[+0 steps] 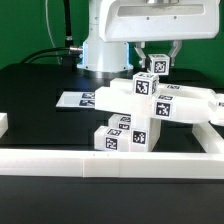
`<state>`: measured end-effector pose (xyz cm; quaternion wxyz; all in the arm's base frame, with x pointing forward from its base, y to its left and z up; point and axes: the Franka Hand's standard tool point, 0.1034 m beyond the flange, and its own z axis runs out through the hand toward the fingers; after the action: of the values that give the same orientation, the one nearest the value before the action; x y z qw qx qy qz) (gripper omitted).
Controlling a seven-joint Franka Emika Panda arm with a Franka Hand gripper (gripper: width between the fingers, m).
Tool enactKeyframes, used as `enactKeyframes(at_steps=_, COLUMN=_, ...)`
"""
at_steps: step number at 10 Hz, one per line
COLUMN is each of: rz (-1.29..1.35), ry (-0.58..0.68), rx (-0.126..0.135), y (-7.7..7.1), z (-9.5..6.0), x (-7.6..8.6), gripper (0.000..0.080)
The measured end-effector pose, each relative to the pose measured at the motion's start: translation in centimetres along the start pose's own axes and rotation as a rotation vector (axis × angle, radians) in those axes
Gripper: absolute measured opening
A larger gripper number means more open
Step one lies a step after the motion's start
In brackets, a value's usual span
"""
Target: Assemble chair
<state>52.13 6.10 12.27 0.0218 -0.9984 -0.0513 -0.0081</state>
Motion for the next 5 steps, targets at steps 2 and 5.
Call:
enactKeyframes(at_steps=2, rz=0.004, ry=0.004, rx=-0.003, y=0.4, z=0.05, x=0.58, gripper=0.0282)
enactKeyframes(at_steps=5, rz=0.005, ry=0.005, rx=-0.004, y=0.43, z=0.06, x=0.64, gripper=0.0282)
